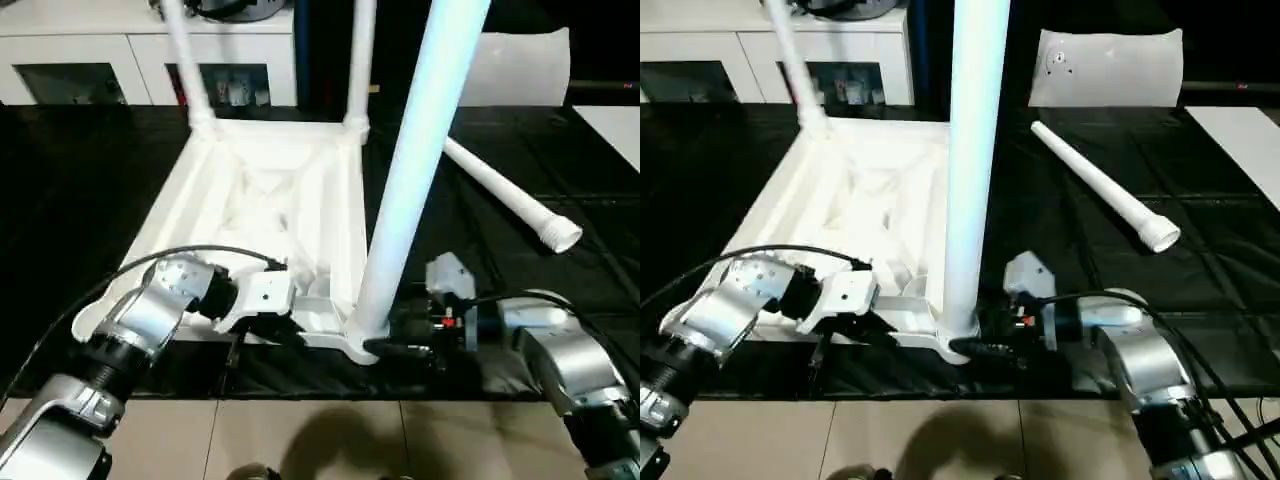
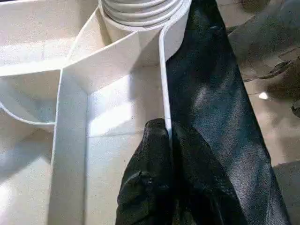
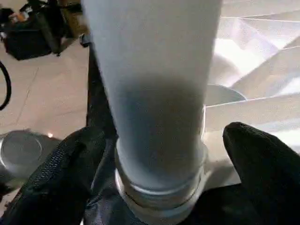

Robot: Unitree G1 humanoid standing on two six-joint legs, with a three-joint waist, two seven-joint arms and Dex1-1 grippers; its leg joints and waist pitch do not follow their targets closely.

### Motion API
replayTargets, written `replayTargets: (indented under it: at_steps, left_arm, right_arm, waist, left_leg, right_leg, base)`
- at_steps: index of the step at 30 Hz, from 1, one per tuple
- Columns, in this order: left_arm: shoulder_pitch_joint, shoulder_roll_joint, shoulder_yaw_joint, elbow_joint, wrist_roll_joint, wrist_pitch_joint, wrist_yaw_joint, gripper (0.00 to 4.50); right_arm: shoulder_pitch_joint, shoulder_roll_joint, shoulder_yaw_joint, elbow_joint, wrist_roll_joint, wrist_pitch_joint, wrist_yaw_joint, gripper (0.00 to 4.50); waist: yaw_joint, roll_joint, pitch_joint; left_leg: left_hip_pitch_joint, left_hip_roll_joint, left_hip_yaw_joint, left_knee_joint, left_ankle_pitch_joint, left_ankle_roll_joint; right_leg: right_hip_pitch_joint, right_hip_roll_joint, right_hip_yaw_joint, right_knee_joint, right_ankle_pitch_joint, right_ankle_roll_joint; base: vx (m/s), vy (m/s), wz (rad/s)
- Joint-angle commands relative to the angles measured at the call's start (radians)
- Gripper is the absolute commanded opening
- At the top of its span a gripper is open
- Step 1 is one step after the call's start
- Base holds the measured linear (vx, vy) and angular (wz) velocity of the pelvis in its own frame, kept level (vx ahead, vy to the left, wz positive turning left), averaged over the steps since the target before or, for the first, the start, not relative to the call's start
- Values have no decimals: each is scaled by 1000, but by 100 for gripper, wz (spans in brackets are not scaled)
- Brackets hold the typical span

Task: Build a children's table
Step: Rotate leg to tighten

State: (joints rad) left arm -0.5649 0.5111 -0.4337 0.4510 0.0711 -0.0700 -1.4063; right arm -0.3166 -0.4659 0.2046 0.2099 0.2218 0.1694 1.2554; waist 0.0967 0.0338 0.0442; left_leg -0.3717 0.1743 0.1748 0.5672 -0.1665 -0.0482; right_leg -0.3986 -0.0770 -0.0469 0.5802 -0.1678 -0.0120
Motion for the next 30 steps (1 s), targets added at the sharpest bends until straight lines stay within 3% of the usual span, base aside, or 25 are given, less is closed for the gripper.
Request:
replayTargets:
  at_steps: [1,8,15,19,25,26,30]
  left_arm:
    - [-15,-4,-62,2,33,-40,-56,0]
    - [-31,-12,-76,34,35,-77,-69,0]
    - [-38,-14,-75,59,40,-99,-69,0]
    - [-45,-13,-75,77,41,-111,-72,0]
    - [-48,-11,-73,92,41,-117,-70,0]
    - [-44,-13,-67,90,36,-108,-62,0]
    - [-2,-47,-11,42,9,16,54,0]
  right_arm:
    - [-18,6,19,19,-16,-25,17,446]
    - [-53,28,51,77,-10,-28,59,419]
    - [-70,36,60,106,-9,-36,77,337]
    - [-86,40,67,131,-5,-41,93,312]
    - [-93,49,70,151,-3,-44,105,273]
    - [-91,53,70,152,-1,-43,104,273]
    - [-43,98,37,98,46,4,26,269]
  waist:
    - [-4,-5,-59]
    - [2,-5,-61]
    - [7,-7,-60]
    - [8,-4,-58]
    - [6,-4,-58]
    - [7,-1,-58]
    - [5,-3,-55]
  left_leg:
    - [16,52,-9,-59,-248,45]
    - [15,53,-9,-57,-234,52]
    - [16,54,-9,-58,-240,49]
    - [17,53,-9,-59,-261,40]
    - [16,53,-9,-59,-259,41]
    - [16,54,-10,-59,-263,38]
    - [19,55,-10,-63,-288,29]
  right_leg:
    - [43,-62,34,-57,-226,-218]
    - [44,-62,33,-53,-195,-228]
    - [43,-62,33,-53,-214,-225]
    - [42,-63,34,-57,-260,-214]
    - [41,-62,34,-56,-245,-218]
    - [41,-63,34,-56,-248,-218]
    - [40,-62,35,-59,-278,-214]
  base:
    - [0,0,0]
    - [0,0,0]
    - [0,0,0]
    - [0,0,0]
    - [0,0,0]
    - [0,0,0]
    - [0,0,0]
